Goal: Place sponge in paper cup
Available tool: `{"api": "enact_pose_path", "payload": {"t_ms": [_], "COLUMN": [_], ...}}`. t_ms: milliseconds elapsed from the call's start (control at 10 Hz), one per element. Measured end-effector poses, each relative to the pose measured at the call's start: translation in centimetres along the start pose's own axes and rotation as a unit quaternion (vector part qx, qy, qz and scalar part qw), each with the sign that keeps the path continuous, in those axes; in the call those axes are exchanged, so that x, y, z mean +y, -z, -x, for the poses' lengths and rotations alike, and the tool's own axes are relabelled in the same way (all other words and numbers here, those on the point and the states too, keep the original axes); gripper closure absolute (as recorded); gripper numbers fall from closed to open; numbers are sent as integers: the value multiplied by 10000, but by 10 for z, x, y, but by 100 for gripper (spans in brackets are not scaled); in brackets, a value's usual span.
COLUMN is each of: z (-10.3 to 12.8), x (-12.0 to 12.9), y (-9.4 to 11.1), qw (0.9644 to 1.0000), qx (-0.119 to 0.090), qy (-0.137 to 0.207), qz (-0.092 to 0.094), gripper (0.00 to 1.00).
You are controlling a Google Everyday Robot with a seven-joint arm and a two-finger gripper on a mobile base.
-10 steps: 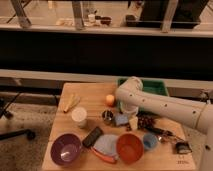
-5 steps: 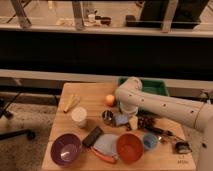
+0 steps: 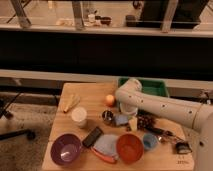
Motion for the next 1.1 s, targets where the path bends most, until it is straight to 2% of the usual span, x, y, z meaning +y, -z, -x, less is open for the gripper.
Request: {"api": "enact_pose_path", "payload": {"t_ms": [600,1100], "z": [18,29], "x": [0,-6], "y": [-4,-7], "qw": [9995,9983], "qx": [-260,-304], "qy": [-147,-462], "qz": [-51,-181], "gripper": [20,20]}}
